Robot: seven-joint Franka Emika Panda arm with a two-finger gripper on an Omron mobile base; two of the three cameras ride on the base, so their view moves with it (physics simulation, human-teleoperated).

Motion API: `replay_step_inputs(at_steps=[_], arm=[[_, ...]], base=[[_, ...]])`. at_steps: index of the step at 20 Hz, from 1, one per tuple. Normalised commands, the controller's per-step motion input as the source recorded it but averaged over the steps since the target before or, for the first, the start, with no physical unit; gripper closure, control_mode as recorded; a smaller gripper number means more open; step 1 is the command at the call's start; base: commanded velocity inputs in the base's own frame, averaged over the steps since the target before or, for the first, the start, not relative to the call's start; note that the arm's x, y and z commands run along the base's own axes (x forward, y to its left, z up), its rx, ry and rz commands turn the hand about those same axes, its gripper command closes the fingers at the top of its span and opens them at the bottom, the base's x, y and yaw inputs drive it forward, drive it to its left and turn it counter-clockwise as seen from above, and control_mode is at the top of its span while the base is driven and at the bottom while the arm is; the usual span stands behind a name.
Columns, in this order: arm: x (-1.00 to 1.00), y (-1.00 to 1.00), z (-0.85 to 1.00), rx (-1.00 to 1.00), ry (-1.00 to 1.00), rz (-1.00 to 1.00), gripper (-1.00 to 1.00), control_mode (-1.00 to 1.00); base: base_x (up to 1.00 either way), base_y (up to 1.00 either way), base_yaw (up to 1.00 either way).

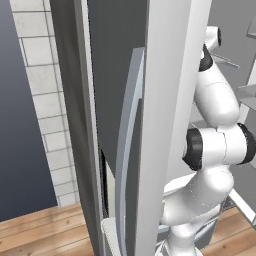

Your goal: Place the condiment bottle and mustard from the counter to the top shelf of the fridge. If the existing items in the fridge are on the top shelf, move them to other shelves.

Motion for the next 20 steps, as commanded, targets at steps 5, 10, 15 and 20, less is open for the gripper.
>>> replay_step_inputs(at_steps=[5,10,15,20], arm=[[-1.0,0.0,0.0,0.0,-0.15,0.0,-1.0,-1.0],[-1.0,0.0,0.0,0.0,-0.18,0.0,-1.0,-1.0],[-1.0,0.0,0.0,0.0,-0.17,-0.02,-1.0,-1.0],[-1.0,-0.04,0.0,0.0,-0.08,-0.08,-1.0,-1.0]], base=[[0.0,0.0,0.0],[0.0,0.0,0.0],[0.0,0.0,0.0],[0.0,0.0,0.0]])
